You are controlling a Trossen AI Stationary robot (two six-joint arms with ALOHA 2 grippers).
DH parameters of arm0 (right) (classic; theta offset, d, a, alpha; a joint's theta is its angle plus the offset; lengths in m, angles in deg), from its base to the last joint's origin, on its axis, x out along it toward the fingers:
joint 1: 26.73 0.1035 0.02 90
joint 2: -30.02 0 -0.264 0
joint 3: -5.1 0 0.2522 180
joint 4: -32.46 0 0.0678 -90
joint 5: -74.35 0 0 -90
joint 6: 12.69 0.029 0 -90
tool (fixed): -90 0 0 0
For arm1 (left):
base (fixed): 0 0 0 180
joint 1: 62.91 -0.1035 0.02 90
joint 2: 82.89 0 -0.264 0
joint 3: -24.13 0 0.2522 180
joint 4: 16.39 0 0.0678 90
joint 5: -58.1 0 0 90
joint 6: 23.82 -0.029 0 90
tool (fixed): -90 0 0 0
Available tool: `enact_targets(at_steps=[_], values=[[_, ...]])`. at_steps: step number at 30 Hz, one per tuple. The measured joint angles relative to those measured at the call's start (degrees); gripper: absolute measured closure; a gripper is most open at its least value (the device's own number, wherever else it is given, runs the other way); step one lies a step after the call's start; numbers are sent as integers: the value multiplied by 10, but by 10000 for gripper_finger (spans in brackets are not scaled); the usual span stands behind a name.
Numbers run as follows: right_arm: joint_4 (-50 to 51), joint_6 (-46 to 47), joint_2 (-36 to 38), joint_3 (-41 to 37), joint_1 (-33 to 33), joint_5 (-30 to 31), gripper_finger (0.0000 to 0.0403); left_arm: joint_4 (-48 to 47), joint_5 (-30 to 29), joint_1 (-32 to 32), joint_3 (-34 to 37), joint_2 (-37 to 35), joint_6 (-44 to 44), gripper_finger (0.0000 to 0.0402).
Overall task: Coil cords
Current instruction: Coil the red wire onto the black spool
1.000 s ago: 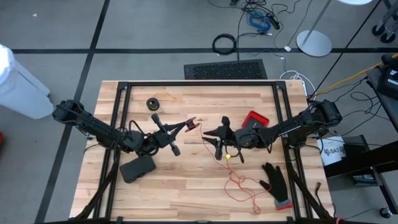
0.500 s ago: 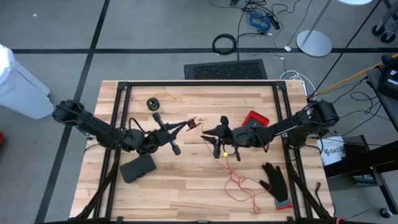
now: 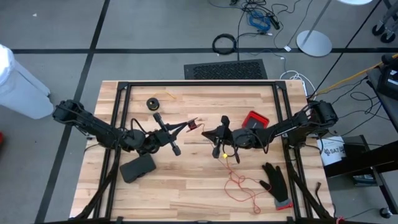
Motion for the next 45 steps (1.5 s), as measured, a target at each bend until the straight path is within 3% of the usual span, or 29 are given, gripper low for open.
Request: enact_targets(at_steps=[9, 14, 22, 28, 37, 45], values=[[-23, 3, -13, 8, -13, 0, 402, 0, 35, -20, 0, 9, 56, 402], [-21, 1, -78, 65, -27, -10, 402, 13, 73, -52, 0, 36, 108, 402], [5, -16, -157, 157, -30, -20, 403, 8, 86, -71, 0, 63, 116, 402], [37, -20, -129, 161, -13, 36, 403, -31, 69, -64, 1, 63, 74, 402], [63, -16, -94, 161, 11, 47, 403, -68, 5, -52, 1, 63, 1, 402], [203, -21, -30, 161, 37, 114, 403, -113, -33, -33, 1, 63, -32, 402]])
